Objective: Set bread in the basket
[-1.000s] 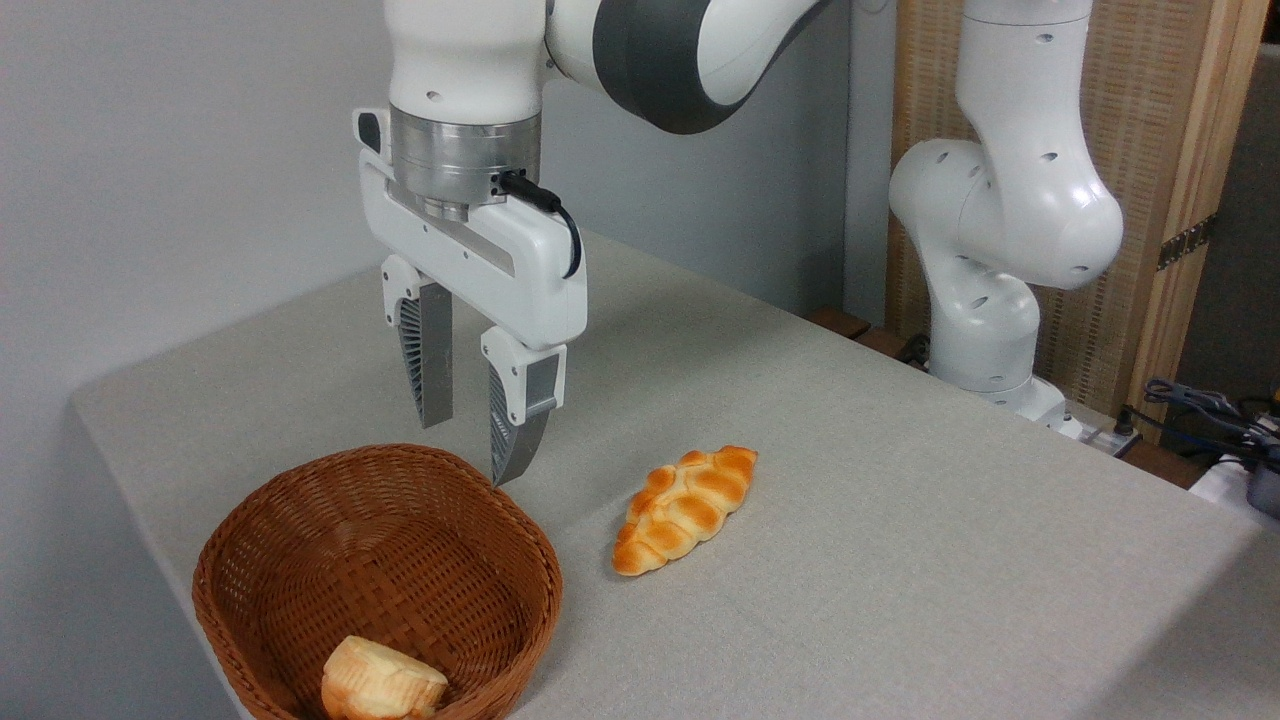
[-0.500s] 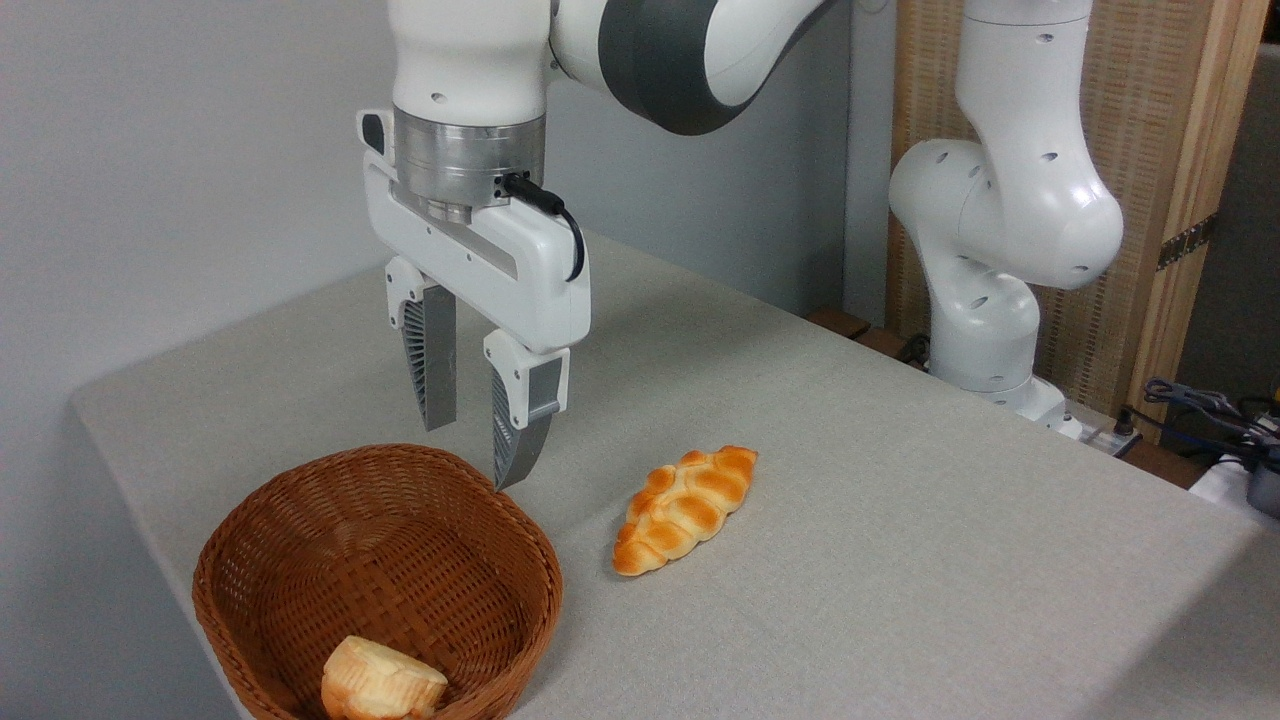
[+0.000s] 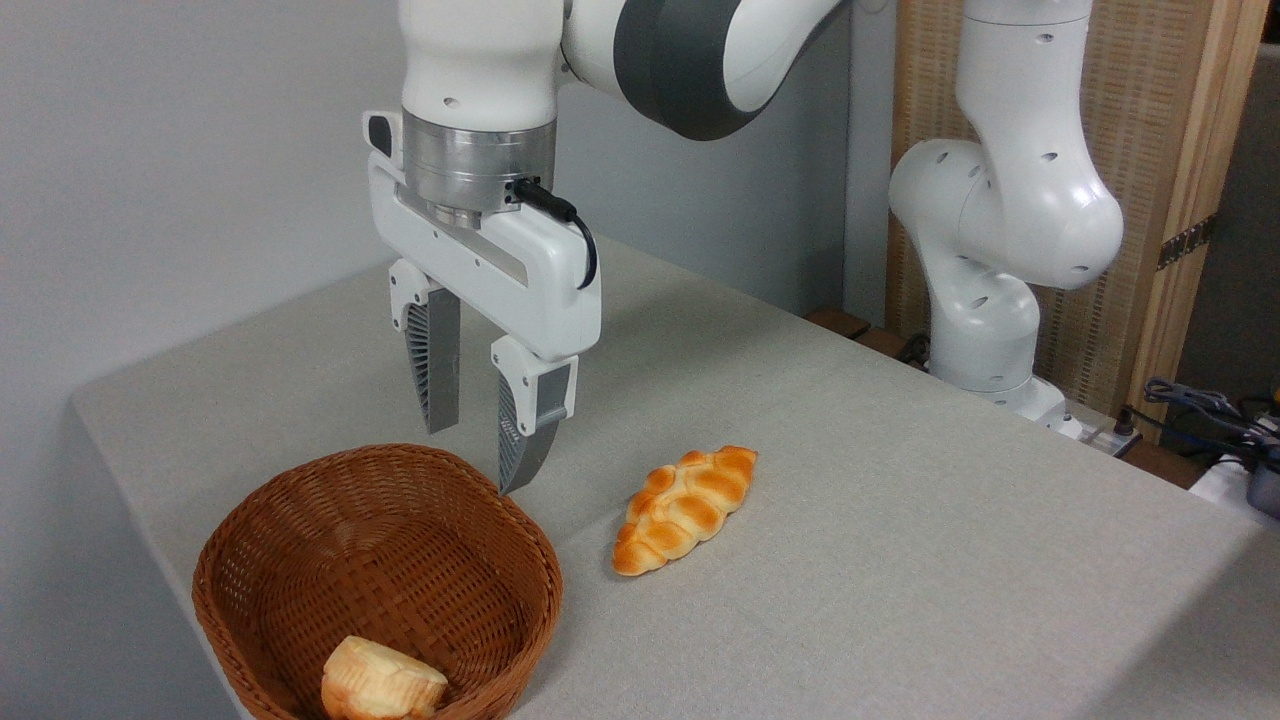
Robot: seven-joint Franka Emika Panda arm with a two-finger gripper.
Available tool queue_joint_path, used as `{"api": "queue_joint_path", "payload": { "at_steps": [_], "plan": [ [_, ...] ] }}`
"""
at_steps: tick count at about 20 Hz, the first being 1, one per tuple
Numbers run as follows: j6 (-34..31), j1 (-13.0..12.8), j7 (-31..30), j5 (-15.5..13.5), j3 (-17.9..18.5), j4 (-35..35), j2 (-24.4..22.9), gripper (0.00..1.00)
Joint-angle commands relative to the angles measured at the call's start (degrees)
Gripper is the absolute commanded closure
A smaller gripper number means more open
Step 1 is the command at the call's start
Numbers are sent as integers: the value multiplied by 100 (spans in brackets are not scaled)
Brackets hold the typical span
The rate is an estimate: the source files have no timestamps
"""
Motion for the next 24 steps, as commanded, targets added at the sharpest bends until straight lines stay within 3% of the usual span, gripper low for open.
{"api": "queue_joint_path", "payload": {
  "at_steps": [1,24],
  "plan": [
    [-92,-30,114,-149,73,165,-14,0],
    [-364,-39,35,-105,100,201,30,0]
  ]
}}
